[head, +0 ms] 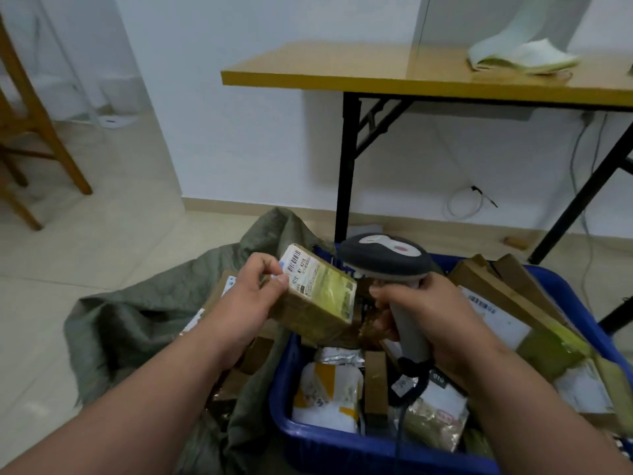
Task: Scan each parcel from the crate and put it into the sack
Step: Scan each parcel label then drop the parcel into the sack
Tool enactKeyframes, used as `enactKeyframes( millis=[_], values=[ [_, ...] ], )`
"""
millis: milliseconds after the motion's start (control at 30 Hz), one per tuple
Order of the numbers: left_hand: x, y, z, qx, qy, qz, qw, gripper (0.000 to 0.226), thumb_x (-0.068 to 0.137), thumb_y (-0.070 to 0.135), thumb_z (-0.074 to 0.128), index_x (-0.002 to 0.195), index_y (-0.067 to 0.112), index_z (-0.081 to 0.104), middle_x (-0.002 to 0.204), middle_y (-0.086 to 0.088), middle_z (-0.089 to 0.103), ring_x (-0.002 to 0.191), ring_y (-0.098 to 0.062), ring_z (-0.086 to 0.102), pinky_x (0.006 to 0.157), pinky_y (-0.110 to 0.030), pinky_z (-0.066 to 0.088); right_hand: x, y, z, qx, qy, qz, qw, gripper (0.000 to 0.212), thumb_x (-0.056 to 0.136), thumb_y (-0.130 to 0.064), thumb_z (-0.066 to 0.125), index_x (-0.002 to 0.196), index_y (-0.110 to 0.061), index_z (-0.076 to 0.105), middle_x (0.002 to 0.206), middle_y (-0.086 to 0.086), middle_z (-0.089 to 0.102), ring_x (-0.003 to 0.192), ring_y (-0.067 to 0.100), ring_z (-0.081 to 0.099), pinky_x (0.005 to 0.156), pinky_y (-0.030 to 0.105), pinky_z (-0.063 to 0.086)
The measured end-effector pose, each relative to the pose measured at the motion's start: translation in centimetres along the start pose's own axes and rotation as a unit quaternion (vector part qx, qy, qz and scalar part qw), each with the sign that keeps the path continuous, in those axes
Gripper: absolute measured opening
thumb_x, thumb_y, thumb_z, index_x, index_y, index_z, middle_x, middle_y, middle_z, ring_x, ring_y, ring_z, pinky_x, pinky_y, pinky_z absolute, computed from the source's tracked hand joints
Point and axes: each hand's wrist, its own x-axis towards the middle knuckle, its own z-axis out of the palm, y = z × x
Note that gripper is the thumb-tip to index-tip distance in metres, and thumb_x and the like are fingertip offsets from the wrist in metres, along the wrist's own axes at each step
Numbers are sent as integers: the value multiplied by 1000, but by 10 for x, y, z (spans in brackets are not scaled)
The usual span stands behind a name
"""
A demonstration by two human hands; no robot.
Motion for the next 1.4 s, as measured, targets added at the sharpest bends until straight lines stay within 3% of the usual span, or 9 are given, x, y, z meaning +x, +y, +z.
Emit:
enactKeyframes(
  millis=[100,200,367,467,600,733,900,1200,1400],
  values=[
    [1,-6,-12,-25,10,10,1000,24,95,18,60,104,37,50,120,0,56,97,-15,60,68,-19,47,-5,-6,2,-52,-45,-17,997,24,80,-23,76,101,-20,66,70,10,72,62,21,69,59,29,53],
    [8,-10,-22,-46,3,-6,999,19,95,21,61,108,35,58,122,0,58,100,-16,62,74,-22,47,-5,-12,6,-77,-68,-30,994,20,80,-20,75,99,-19,66,67,11,70,59,21,67,56,24,53],
    [21,-14,-31,-98,11,-17,995,13,96,23,58,106,27,67,105,-3,67,76,-8,61,65,-23,44,-1,-16,14,-120,-69,-43,989,16,79,-17,74,93,-19,66,62,6,68,54,15,64,51,17,52],
    [25,-16,-34,-103,1,-18,995,15,96,26,58,104,28,70,97,-2,70,75,-9,61,65,-24,44,0,-16,17,-133,-71,-56,987,8,81,-13,73,84,-15,66,55,4,64,49,12,61,48,16,48],
    [26,-17,-33,-110,-5,-17,994,18,95,26,60,109,28,71,102,-4,70,76,-7,62,62,-18,46,0,-19,22,-155,-69,-66,983,17,79,-12,73,66,-18,64,49,2,59,45,10,56,44,17,44],
    [25,-15,-32,-120,-11,-11,993,19,94,26,61,109,27,73,98,-2,71,70,0,63,57,-11,46,-1,-20,25,-171,-80,-61,980,17,79,-14,71,64,-16,63,49,4,59,46,12,54,46,16,44],
    [22,-16,-33,-123,-21,-11,992,20,93,28,62,109,28,73,109,-10,70,85,-10,64,76,-25,47,-4,-22,27,-158,-85,-59,982,27,79,-12,71,56,-23,65,48,5,58,45,13,53,45,17,44],
    [22,-20,-36,-127,-18,-8,992,19,93,26,63,107,28,74,111,-13,69,85,-13,62,78,-28,47,-3,-24,31,-195,-93,-52,975,24,80,-14,69,59,-15,60,47,2,58,44,10,52,46,16,43],
    [22,-25,-45,-130,-12,-15,991,20,92,26,62,109,28,73,103,-7,72,77,-9,63,69,-23,47,2,-22,35,-218,-75,-49,972,21,80,-17,69,62,-11,61,49,3,59,49,11,55,50,21,45]
  ],
)
